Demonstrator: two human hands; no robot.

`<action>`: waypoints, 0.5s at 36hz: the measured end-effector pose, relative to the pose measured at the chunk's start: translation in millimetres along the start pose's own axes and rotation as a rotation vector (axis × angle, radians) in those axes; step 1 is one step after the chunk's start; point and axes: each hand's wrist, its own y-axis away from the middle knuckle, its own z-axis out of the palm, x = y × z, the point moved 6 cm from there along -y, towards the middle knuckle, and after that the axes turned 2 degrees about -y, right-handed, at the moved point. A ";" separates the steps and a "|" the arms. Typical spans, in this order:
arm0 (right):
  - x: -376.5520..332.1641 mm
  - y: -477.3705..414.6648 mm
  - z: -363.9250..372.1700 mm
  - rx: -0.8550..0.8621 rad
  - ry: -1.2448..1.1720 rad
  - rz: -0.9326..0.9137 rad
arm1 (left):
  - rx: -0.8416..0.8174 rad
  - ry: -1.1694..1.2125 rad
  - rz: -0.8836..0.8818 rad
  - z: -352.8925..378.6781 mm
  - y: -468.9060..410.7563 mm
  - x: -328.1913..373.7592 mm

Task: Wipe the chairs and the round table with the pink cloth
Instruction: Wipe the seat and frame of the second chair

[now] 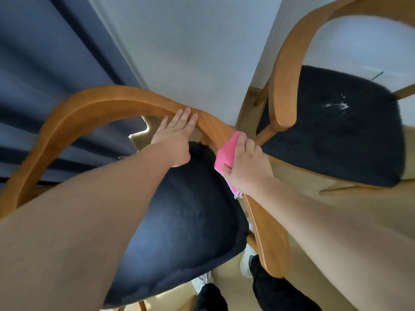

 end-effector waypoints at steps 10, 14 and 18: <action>20.1 64.9 21.9 -0.019 0.014 0.165 | 0.012 -0.053 0.011 -0.6 -0.4 0.1; 24.1 77.3 27.7 0.001 0.016 0.205 | 0.057 -0.090 0.006 -6.5 8.5 11.0; 24.5 77.4 25.6 0.010 -0.016 0.200 | 0.206 0.045 0.159 -3.9 55.5 48.5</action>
